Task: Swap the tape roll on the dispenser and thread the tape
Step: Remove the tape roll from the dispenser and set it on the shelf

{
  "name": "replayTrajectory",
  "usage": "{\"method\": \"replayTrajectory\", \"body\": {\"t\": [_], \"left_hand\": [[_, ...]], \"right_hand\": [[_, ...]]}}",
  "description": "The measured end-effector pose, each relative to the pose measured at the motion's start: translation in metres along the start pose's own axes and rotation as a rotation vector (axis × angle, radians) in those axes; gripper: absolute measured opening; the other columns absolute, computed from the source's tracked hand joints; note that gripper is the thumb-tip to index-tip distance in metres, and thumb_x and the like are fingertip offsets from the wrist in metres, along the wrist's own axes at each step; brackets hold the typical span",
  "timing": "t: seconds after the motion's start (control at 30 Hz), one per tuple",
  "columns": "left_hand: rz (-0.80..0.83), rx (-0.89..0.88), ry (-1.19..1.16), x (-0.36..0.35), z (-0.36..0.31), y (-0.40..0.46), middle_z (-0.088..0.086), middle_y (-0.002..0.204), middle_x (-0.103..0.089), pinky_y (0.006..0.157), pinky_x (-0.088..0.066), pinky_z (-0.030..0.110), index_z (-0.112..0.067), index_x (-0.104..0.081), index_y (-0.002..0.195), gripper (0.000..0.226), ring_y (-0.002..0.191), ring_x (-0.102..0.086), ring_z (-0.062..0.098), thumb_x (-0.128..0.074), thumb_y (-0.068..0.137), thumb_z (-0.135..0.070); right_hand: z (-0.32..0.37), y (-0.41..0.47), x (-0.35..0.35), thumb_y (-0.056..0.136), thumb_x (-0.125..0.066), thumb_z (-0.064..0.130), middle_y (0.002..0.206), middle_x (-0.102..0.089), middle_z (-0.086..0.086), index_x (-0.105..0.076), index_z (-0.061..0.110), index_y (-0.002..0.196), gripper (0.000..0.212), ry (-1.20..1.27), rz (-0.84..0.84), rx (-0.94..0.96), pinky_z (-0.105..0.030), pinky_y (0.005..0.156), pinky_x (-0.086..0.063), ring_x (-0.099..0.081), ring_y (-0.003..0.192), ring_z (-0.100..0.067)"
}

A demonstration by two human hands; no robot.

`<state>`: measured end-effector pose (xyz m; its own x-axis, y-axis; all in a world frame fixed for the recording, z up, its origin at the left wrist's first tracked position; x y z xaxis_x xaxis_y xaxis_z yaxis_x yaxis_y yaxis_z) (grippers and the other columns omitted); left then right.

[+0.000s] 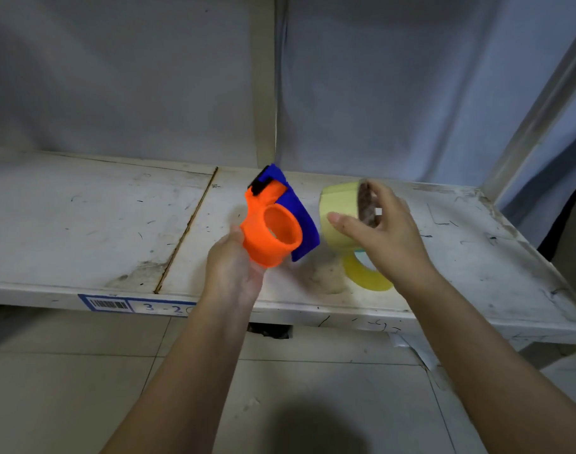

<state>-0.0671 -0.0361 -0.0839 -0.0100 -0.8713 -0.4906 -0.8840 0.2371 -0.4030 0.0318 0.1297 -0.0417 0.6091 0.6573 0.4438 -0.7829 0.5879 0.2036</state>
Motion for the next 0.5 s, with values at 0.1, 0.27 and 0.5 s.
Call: {"method": "replayTrajectory", "body": {"t": [0.1,0.27,0.5], "left_hand": [[0.037,0.200,-0.123,-0.001,0.012,0.004,0.016,0.098,-0.058,0.088,-0.045,0.051,-0.014,-0.040,0.131,0.039,0.085,-0.058,0.031,-0.022,0.101,-0.032],[-0.025,0.311,-0.090,0.002,0.027,0.019,0.022,0.130,-0.049,0.085,-0.048,0.055,-0.016,-0.028,0.145,0.046,0.108,-0.056,0.037,-0.026,0.101,-0.029],[-0.173,-0.071,0.512,-0.006,0.038,0.031,0.013,0.136,-0.049,0.099,-0.043,0.042,-0.012,-0.037,0.140,0.047,0.118,-0.050,0.029,-0.046,0.094,-0.013]], "right_hand": [[-0.008,0.014,0.020,0.067,-0.073,0.051,0.136,-0.041,-0.004,-0.039,0.034,0.139,0.082,-0.108,-0.173,-0.071,-0.041,0.101,-0.045,-0.053,0.115,-0.023],[-0.042,0.030,0.062,0.072,-0.067,0.050,0.144,-0.033,-0.016,-0.027,0.021,0.147,0.089,-0.510,-0.302,-0.266,-0.048,0.098,-0.039,-0.041,0.126,-0.042],[-0.100,0.034,0.077,0.071,-0.074,0.047,0.140,-0.038,-0.019,-0.029,0.010,0.140,0.091,-0.703,-0.150,-0.507,-0.050,0.097,-0.040,-0.037,0.127,-0.043]]}}
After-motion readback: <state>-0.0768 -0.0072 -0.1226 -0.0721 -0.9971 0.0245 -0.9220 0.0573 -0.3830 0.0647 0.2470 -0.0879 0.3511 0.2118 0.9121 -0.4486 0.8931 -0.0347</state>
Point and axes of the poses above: each hand's wrist, its own y-axis towards the middle knuckle, its own x-axis out of the back of the hand, z = x × y, the point moved 2 cm from there along y, towards the middle knuckle
